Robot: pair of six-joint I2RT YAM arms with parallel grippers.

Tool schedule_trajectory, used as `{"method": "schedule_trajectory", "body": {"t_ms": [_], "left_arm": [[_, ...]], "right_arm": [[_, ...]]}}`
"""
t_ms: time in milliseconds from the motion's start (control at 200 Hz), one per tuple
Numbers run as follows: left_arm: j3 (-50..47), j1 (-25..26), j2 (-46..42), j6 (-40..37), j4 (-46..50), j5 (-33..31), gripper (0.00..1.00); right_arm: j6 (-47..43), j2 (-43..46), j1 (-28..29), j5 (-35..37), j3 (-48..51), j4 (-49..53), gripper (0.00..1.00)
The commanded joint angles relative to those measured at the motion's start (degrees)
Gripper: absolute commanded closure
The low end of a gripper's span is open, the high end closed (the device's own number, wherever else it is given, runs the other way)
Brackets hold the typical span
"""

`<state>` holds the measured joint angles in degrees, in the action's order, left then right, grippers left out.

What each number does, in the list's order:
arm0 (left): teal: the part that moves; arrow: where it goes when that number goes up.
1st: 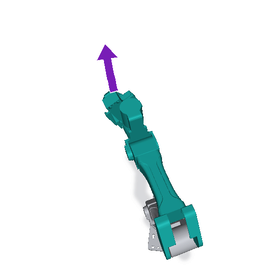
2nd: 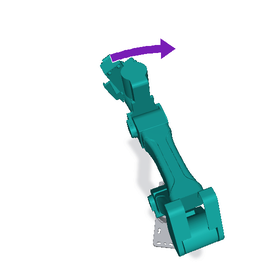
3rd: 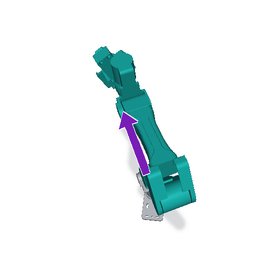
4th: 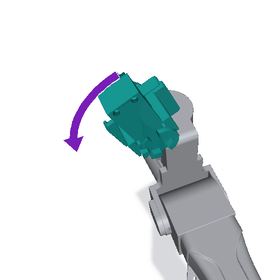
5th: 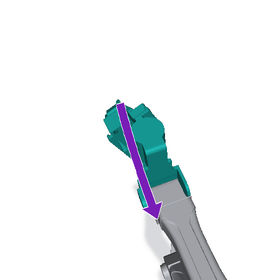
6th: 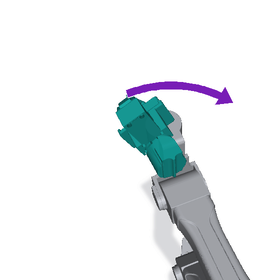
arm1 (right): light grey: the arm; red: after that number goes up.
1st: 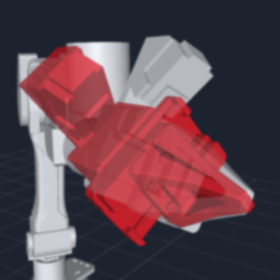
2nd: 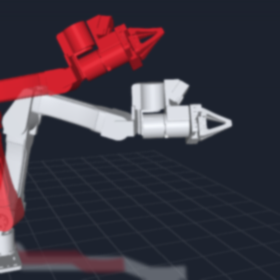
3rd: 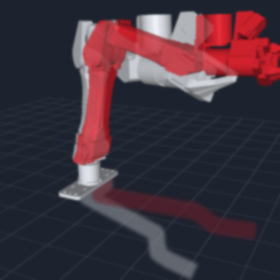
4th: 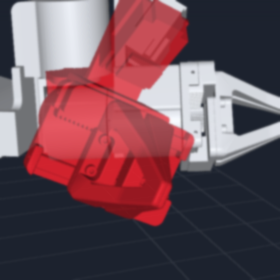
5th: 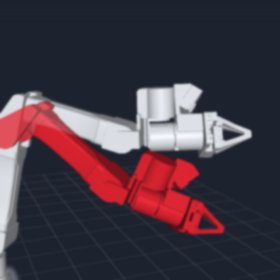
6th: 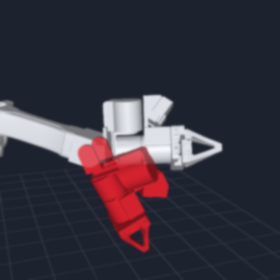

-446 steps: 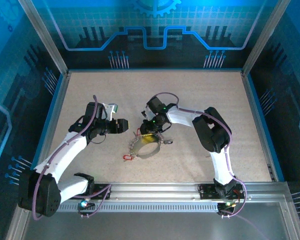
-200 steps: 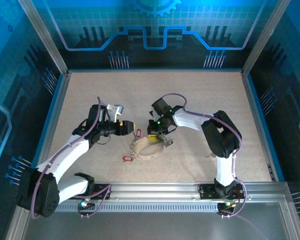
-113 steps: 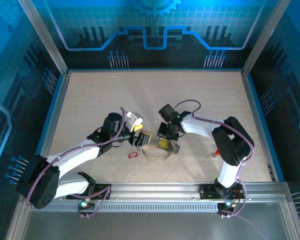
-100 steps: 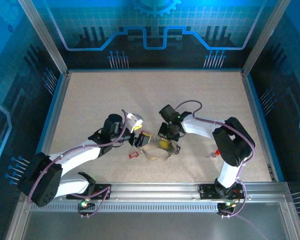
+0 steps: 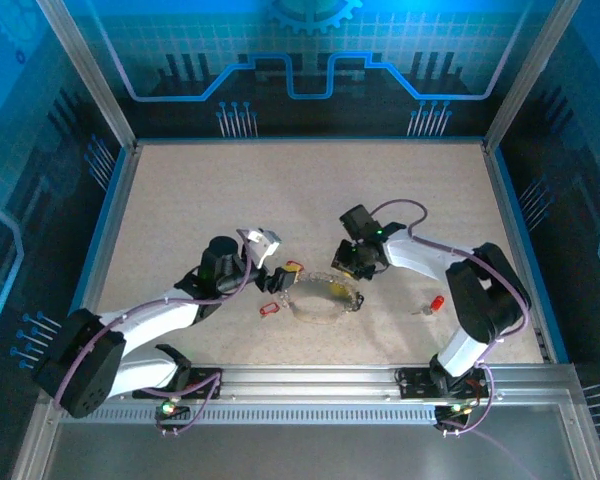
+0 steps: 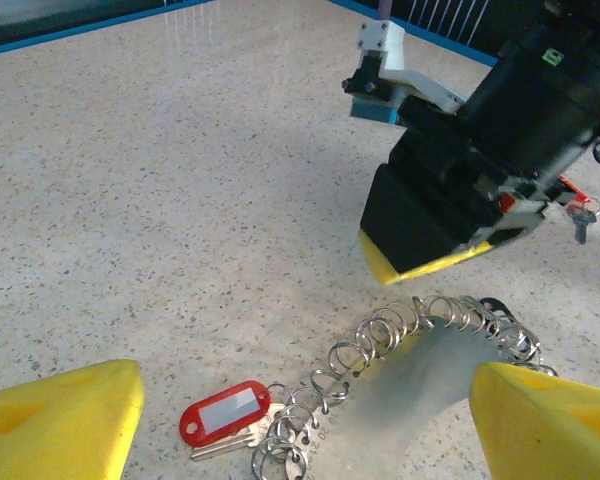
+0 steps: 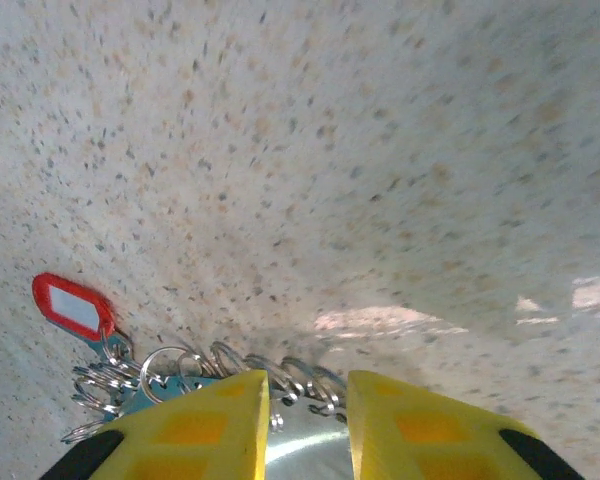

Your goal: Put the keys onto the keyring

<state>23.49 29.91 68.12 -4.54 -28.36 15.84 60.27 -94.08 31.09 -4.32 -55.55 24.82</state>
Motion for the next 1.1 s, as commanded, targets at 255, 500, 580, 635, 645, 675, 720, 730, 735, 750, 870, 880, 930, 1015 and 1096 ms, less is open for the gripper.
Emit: {"method": "schedule_trajectory", "body": {"t_ms": [255, 500, 580, 635, 645, 675, 720, 730, 735, 750, 870, 880, 930, 1015, 1096], "left_arm": [[0.65, 0.92, -14.12, 6.04, 18.52, -5.84, 0.09], [3.59, 0.94, -14.18, 12.61, 24.51, -9.33, 0.07], [4.93, 0.92, -13.09, 12.76, 26.01, -9.87, 0.06], [5.16, 0.93, -12.43, 10.66, 26.25, -9.47, 0.06], [5.17, 0.94, -12.34, 10.26, 26.21, -9.43, 0.06], [5.04, 0.92, -12.06, 8.95, 25.83, -9.54, 0.06], [4.84, 0.94, -11.58, 7.54, 25.14, -10.26, 0.06], [4.78, 0.94, -11.47, 7.26, 24.87, -10.51, 0.06], [4.75, 0.94, -11.4, 7.13, 24.77, -10.62, 0.06], [4.65, 0.89, -11.16, 6.83, 24.41, -11.07, 0.06], [2.98, 0.85, -9.19, 7.49, 20.01, -16.38, 0.03], [2.8, 0.81, -9.11, 8.04, 19.55, -16.87, 0.02], [2.13, 0.61, -8.48, 9.83, 17.53, -18.64, 0.01], [2.23, 0.59, -7.51, 10.99, 17.08, -21.29, 0.01], [2.49, 0.37, -6.35, 12.51, 17.48, -24.85, 0.01]], "right_arm": [[-33.68, 2.61, -10.13, -14.37, -5.35, 6.03, 0.74], [-26.14, -0.52, -9.22, -26.96, -4.64, 6.94, 0.83], [-30.27, 0.23, -9.92, -25.38, -5.97, 8.38, 0.78], [-37.09, 1.23, -10.4, -23.47, -6.6, 8.28, 0.76], [-38.65, 1.48, -10.36, -22.87, -6.66, 8.17, 0.76], [-43.39, 2.63, -10.2, -20.92, -6.55, 7.45, 0.76], [-50.36, 4.88, -10.02, -18.98, -5.34, 4.0, 0.75], [-52.17, 5.4, -9.96, -18.67, -4.92, 3.19, 0.74], [-52.97, 5.75, -9.89, -18.51, -4.7, 2.59, 0.74], [-55.69, 6.62, -9.85, -18.26, -4.02, 1.13, 0.74], [-75.69, 14.37, -7.91, -15.08, 3.6, -14.24, 0.68], [-77.27, 14.87, -7.83, -15.52, 4.26, -15.67, 0.68], [-85.62, 16.51, -8.03, -19.08, 7.79, -21.05, 0.62], [-104.06, 15.4, -8.54, -28.63, 6.24, -14.55, 0.58], [-120.7, 12.17, -6.54, -26.38, 2.48, -4.48, 0.6]]}}
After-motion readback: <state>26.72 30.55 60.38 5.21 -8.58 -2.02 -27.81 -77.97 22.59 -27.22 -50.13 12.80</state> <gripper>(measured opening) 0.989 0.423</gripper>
